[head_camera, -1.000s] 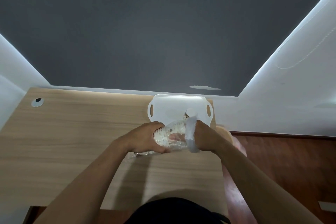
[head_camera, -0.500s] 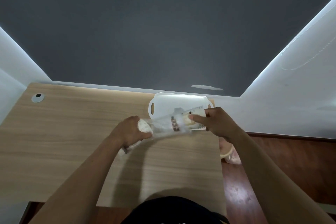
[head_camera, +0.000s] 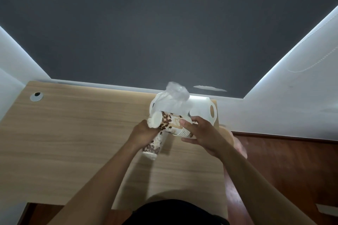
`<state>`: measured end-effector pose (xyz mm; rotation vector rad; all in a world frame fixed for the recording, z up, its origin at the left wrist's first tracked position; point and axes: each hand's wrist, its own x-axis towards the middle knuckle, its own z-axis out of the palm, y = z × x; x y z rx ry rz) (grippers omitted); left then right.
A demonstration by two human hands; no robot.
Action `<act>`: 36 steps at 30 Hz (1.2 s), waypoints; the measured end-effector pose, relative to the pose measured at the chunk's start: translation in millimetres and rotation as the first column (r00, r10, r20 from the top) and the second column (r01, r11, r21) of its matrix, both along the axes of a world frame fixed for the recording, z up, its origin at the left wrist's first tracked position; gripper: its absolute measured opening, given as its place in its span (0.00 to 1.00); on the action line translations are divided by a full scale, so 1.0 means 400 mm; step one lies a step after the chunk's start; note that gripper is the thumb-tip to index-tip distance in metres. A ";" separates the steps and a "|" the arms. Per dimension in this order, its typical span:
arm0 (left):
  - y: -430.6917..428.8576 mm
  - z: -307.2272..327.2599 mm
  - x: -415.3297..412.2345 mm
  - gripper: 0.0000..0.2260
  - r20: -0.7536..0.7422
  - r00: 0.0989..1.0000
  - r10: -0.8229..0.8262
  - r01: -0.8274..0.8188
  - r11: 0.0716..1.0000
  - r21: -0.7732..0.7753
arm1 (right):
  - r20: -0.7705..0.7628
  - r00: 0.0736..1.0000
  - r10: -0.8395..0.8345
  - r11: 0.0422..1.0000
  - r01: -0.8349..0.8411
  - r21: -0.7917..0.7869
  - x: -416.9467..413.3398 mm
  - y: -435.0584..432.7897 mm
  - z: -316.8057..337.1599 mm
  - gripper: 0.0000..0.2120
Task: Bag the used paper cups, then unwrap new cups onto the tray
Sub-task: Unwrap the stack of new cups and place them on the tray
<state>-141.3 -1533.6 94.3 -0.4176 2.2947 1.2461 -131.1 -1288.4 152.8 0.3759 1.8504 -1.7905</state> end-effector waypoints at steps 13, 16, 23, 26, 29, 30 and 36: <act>0.084 0.002 -0.045 0.31 -0.042 0.990 0.132 -0.126 0.983 0.137 | -0.176 0.866 0.469 0.831 -0.366 0.418 -0.011 0.041 -0.150 0.55; 0.098 0.010 -0.059 0.24 -0.026 0.998 0.055 -0.048 0.973 0.227 | -0.202 0.883 0.423 0.835 -0.294 0.465 -0.013 0.035 -0.189 0.59; 0.106 0.002 -0.082 0.24 -0.016 0.986 0.166 -0.153 0.938 0.312 | -0.379 0.925 0.005 0.917 0.147 0.371 -0.104 0.084 -0.215 0.35; 0.098 -0.014 -0.078 0.36 0.063 0.975 0.211 -0.220 0.940 0.259 | -0.307 0.947 -0.097 0.918 0.204 0.340 -0.166 0.128 -0.223 0.35; 0.093 -0.027 -0.084 0.36 0.074 0.974 0.214 -0.226 0.944 0.240 | -0.150 0.966 -0.209 0.948 0.238 0.212 -0.223 0.153 -0.235 0.34; 0.092 -0.029 -0.087 0.36 0.077 0.973 0.217 -0.230 0.943 0.241 | -0.109 0.970 -0.218 0.954 0.235 0.187 -0.240 0.155 -0.237 0.34; 0.087 -0.025 -0.102 0.36 0.073 0.974 0.214 -0.226 0.944 0.241 | 0.004 0.989 -0.148 0.957 0.142 0.253 -0.279 0.158 -0.272 0.40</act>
